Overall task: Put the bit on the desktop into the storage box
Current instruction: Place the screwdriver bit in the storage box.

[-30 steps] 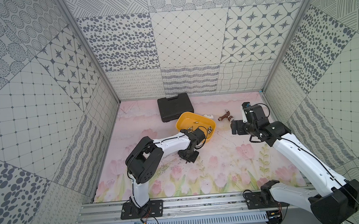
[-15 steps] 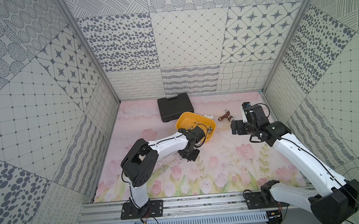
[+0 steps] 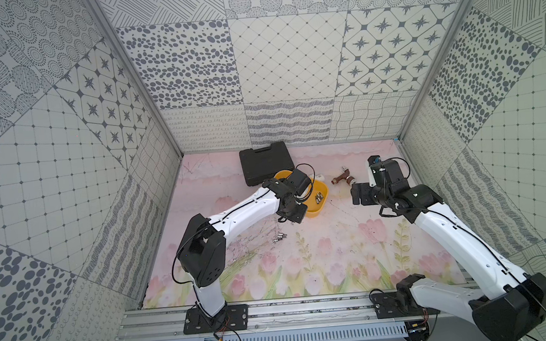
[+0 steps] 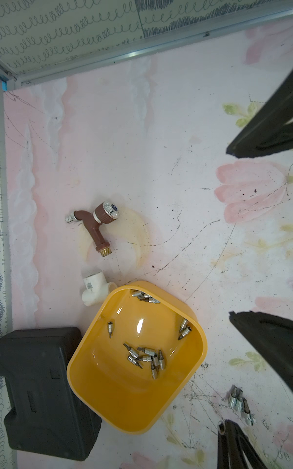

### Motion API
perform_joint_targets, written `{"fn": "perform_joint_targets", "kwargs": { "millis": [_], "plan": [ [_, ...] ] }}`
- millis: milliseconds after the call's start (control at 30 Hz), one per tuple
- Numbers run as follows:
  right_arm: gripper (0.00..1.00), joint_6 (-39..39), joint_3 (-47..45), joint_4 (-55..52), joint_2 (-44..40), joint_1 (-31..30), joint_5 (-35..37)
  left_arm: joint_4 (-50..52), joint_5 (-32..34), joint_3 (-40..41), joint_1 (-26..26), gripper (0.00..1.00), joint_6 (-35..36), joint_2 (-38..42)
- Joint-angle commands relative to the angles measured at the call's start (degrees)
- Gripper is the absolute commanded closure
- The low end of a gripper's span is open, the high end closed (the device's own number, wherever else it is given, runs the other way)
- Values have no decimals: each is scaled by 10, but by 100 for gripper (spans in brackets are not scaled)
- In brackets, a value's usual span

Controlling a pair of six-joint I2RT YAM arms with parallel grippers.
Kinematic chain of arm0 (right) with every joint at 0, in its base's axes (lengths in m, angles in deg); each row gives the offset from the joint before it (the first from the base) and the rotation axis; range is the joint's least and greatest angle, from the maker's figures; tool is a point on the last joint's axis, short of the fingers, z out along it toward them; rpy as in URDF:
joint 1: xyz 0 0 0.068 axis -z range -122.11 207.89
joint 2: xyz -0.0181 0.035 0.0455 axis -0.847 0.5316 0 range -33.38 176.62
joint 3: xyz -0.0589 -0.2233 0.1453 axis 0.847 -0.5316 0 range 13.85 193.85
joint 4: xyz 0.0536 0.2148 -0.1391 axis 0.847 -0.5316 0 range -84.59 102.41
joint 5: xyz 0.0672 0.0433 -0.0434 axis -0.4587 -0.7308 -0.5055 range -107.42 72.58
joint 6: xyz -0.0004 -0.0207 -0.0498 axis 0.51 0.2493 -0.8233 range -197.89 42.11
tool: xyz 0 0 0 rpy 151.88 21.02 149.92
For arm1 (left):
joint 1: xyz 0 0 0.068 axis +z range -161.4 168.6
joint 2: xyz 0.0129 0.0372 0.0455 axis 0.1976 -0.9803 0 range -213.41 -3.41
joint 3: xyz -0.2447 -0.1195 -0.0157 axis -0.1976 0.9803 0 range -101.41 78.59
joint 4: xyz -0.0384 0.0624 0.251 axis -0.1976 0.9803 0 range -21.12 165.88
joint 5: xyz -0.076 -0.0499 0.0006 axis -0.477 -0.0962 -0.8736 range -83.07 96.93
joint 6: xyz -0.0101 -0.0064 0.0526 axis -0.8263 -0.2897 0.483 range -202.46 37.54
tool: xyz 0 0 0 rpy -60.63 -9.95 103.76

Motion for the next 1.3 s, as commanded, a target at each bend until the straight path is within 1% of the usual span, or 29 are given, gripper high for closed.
{"fn": "perform_joint_targets", "kwargs": {
  "millis": [0,200,367,500,867,1267],
  "plan": [
    [4,1,-2,14,-11,1,3,24,15,-64,18,86,39,-23],
    [4,-2,-1,14,-12,1,4,32,7,-145,36,86,51,-77],
    [3,-3,0,12,-14,1,5,44,4,-210,44,87,59,-138],
    [4,-4,1,11,-15,1,6,50,1,-244,47,87,60,-176],
    [4,-5,2,11,-13,2,4,55,-11,-290,54,87,58,-262],
    [3,-5,1,11,-14,2,3,59,-15,-304,54,87,56,-301]
  ]
}}
